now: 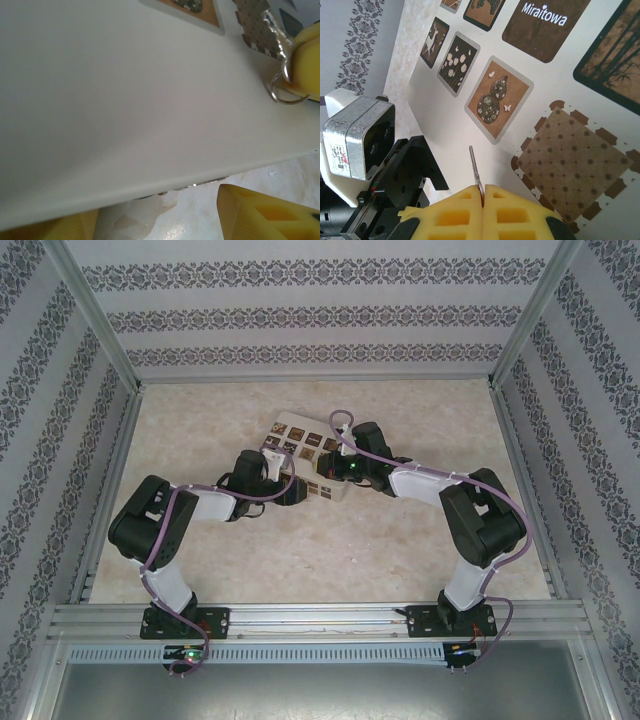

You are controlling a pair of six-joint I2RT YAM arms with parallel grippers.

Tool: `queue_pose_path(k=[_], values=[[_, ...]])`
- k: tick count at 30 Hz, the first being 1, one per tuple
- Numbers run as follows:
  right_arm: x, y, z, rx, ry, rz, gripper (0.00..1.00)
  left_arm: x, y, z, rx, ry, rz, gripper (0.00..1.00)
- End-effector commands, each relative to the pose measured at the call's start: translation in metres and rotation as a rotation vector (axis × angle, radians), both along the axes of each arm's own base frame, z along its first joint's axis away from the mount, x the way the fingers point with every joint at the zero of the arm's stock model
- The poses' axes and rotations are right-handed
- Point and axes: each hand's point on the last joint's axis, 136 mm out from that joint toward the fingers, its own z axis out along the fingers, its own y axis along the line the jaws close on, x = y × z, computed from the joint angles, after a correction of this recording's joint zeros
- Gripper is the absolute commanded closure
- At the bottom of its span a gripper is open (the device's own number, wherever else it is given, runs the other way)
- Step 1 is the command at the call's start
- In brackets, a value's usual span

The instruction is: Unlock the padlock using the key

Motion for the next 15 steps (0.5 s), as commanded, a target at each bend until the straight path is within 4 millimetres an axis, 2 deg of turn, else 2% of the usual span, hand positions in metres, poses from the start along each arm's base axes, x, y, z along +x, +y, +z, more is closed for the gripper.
queue_pose_path(k=[1,15], values=[[-0.024,-0.007,-0.038,-0.088,0.118,0.001,1.0,0.006,-0.005,0.005,0.004,-0.059,0.002,0.37],[-0.023,-0.005,-0.037,-0.087,0.119,-0.002,1.0,0.006,-0.015,0.009,-0.022,-0.068,0.008,0.43]])
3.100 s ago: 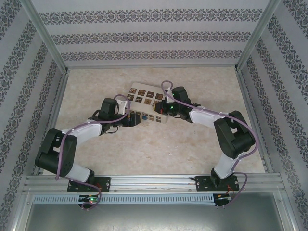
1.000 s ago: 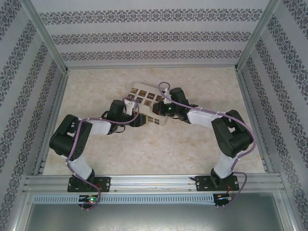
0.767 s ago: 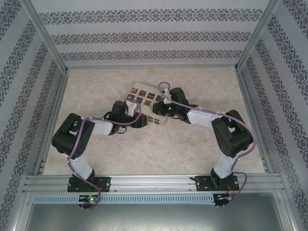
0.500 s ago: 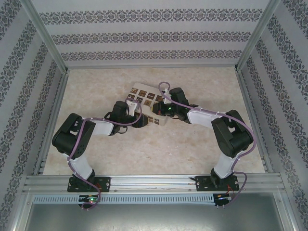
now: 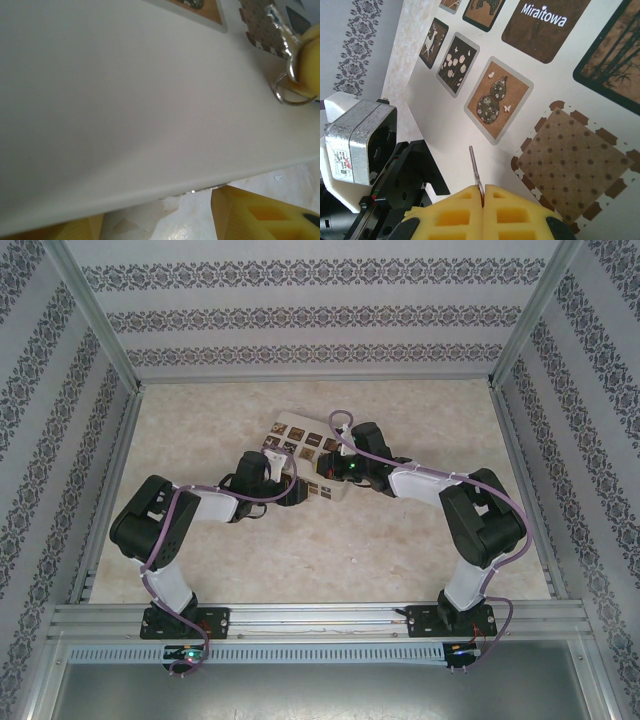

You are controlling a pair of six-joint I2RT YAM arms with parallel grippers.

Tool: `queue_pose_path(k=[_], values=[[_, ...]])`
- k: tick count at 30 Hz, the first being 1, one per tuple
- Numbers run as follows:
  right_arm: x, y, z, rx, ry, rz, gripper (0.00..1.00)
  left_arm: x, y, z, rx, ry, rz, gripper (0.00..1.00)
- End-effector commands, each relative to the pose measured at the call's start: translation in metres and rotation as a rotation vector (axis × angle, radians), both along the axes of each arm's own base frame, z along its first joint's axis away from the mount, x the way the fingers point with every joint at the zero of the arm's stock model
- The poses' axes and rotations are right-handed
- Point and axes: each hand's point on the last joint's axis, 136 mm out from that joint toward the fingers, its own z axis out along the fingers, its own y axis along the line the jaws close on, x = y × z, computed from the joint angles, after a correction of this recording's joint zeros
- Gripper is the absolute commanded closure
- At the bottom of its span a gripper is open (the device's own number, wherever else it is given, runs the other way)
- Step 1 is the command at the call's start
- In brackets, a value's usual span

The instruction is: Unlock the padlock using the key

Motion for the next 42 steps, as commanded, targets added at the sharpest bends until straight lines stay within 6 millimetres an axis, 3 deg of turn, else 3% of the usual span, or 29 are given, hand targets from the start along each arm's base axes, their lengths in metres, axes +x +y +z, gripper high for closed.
queue_pose_path(k=[1,24,42], values=[[-0.024,-0.005,-0.037,-0.082,0.122,0.004,1.0,0.006,-0.012,0.01,-0.036,-0.058,-0.005,0.44],[-0.024,-0.004,-0.038,-0.083,0.128,-0.001,1.0,0.015,-0.014,-0.004,-0.076,0.013,0.081,0.57],[-0.026,-0.001,-0.035,-0.081,0.121,0.003,1.0,0.023,-0.014,0.002,-0.092,0.017,0.119,0.64]])
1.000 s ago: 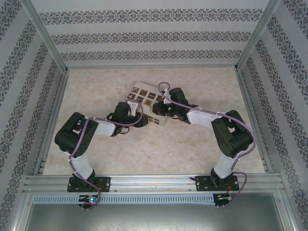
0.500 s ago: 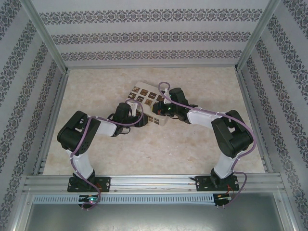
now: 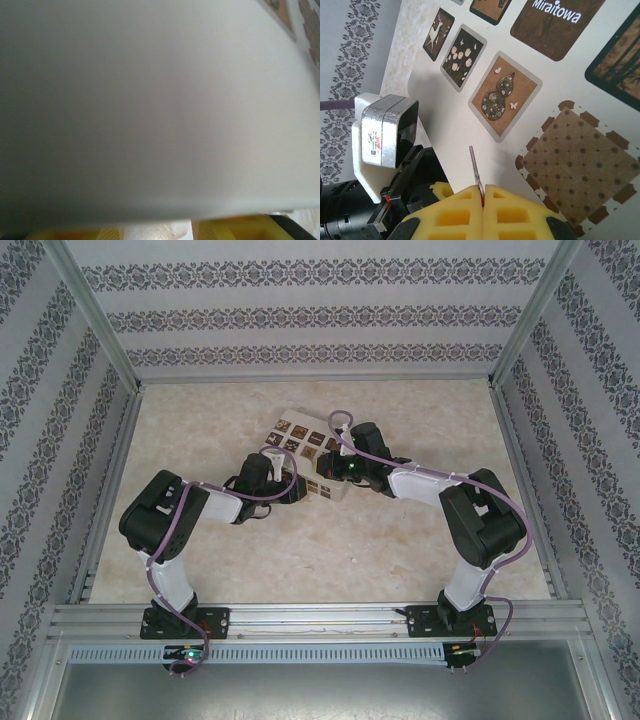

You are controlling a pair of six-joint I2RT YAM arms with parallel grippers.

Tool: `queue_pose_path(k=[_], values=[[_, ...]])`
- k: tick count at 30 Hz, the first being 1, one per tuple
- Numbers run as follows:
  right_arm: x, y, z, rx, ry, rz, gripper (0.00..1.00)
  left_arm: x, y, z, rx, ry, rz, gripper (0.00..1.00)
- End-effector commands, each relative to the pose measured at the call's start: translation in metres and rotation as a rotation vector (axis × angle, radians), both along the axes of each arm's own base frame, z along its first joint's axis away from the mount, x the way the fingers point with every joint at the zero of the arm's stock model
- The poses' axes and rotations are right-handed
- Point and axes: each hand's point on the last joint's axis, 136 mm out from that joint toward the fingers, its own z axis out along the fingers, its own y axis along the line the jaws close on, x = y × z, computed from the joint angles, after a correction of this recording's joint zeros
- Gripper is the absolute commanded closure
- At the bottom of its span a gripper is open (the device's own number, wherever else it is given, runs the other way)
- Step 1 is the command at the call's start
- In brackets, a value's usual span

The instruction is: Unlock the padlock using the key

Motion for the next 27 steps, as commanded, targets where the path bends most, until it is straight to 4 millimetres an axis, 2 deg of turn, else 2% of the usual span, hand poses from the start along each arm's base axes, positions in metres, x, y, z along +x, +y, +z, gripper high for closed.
queue_pose_path(k=[1,7,17,21,27], values=[[-0.028,-0.001,-0.035,-0.073,0.127,0.017,1.0,0.012,-0.012,0.014,-0.026,-0.055,0.005,0.64],[-0.029,-0.001,-0.036,-0.076,0.129,0.017,1.0,0.013,-0.013,0.015,-0.032,-0.057,0.009,0.64],[-0.028,0.0,-0.028,-0.066,0.111,0.015,1.0,0.015,-0.012,0.019,-0.036,-0.064,0.012,0.74],[-0.023,0.003,-0.014,-0.047,0.083,0.015,1.0,0.014,-0.014,0.021,-0.039,-0.063,0.003,0.76],[-0.016,0.0,0.018,-0.028,-0.011,0.005,1.0,0.009,-0.015,0.029,-0.047,-0.055,-0.016,0.77]])
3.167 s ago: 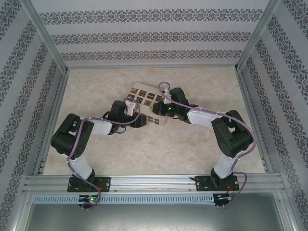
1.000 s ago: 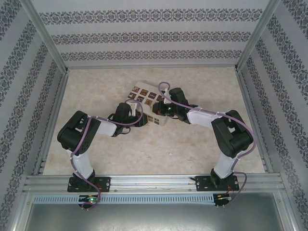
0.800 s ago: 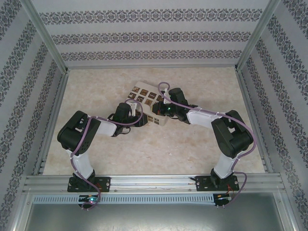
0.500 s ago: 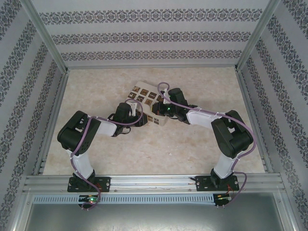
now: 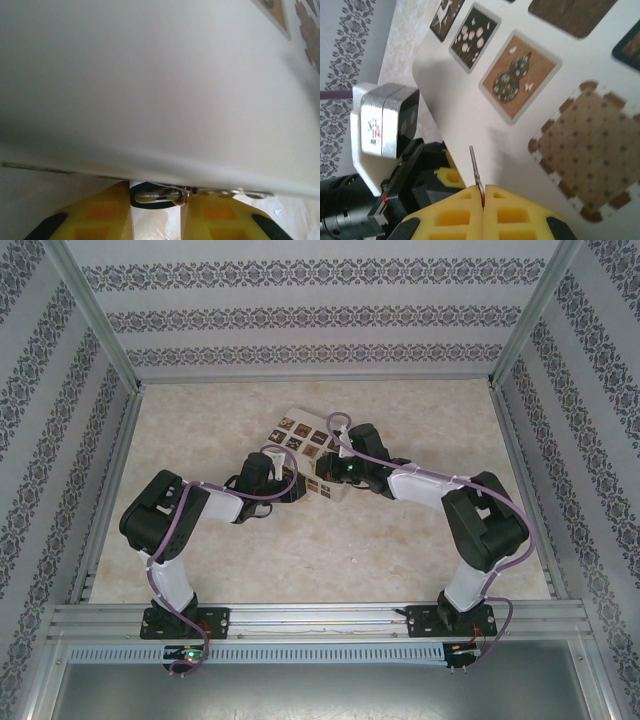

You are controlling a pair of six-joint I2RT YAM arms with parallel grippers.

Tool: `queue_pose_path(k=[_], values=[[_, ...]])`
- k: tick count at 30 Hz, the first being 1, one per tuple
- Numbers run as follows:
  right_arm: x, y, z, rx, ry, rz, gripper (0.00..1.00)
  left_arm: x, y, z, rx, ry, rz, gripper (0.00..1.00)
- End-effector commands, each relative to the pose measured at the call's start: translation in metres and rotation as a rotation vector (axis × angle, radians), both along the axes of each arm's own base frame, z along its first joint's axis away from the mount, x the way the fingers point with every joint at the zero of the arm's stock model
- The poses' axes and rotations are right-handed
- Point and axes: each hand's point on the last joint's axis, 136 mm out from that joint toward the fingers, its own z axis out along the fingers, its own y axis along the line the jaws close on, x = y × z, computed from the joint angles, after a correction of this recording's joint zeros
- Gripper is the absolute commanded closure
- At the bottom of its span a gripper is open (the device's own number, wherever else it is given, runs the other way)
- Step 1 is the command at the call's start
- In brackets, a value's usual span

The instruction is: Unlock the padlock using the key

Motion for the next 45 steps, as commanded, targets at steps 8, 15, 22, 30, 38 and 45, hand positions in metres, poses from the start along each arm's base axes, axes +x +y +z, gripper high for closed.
queue_pose_path(k=[8,15,22,30,38,45], values=[[-0.021,-0.018,0.036,-0.032,-0.147,0.019,1.0,0.002,-0.014,0.043,-0.062,-0.029,-0.026,0.77],[-0.051,-0.034,0.029,-0.114,-0.256,0.036,1.0,-0.001,-0.025,0.054,-0.116,0.044,-0.061,0.77],[-0.075,-0.035,0.015,-0.217,-0.396,0.043,1.0,-0.002,-0.033,0.059,-0.169,0.127,-0.066,0.76],[-0.073,-0.026,-0.007,-0.312,-0.448,0.031,1.0,-0.001,-0.038,0.061,-0.208,0.18,-0.057,0.76],[-0.063,-0.029,-0.022,-0.341,-0.478,-0.011,1.0,-0.002,-0.038,0.059,-0.207,0.205,-0.052,0.76],[-0.056,-0.027,-0.033,-0.346,-0.502,-0.022,1.0,-0.004,-0.039,0.061,-0.211,0.23,-0.053,0.77]])
